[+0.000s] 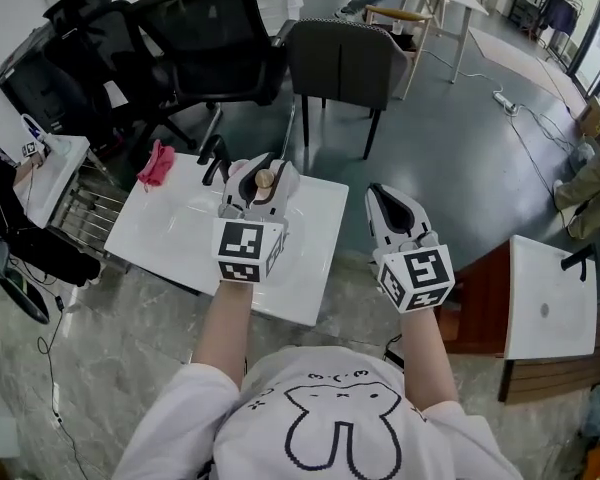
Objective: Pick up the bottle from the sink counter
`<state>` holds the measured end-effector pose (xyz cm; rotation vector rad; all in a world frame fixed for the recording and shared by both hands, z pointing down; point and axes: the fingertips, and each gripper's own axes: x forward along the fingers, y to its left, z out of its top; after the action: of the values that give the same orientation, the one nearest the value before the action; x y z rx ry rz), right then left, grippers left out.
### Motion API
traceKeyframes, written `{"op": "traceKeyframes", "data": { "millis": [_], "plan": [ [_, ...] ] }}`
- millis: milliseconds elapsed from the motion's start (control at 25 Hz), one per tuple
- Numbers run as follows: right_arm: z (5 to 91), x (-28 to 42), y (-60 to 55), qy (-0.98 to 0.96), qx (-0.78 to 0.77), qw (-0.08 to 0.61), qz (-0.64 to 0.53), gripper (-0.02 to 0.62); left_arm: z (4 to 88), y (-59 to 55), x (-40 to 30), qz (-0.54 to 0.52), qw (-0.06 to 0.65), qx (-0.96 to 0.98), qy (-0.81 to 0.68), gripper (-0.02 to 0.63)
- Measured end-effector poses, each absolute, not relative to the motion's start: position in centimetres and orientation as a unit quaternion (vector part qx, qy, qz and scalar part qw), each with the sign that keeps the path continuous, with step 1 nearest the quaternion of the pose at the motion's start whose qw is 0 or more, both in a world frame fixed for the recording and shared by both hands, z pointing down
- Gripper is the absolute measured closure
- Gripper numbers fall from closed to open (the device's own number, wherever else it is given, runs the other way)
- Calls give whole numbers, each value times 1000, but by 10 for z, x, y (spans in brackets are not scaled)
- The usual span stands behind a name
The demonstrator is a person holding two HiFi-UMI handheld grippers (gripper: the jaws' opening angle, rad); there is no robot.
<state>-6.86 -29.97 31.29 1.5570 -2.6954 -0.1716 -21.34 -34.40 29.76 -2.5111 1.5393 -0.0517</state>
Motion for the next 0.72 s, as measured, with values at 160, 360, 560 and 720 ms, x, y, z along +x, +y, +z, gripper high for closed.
{"op": "traceKeyframes", "data": {
  "millis": [160, 360, 560, 720],
  "plan": [
    [305, -73, -298, -864, 500, 13, -65, 565, 285, -339, -218, -4, 105, -847, 520, 506],
    [301, -82, -293, -865, 497, 11, -73, 565, 277, -333, -226, 9, 107, -846, 523, 505],
    [294, -94, -288, -867, 489, 17, -95, 565, 273, -327, -234, 16, 109, -844, 525, 505],
    [289, -100, -285, -866, 488, 21, -103, 566, 268, -323, -239, 20, 110, -843, 526, 505]
  ]
}}
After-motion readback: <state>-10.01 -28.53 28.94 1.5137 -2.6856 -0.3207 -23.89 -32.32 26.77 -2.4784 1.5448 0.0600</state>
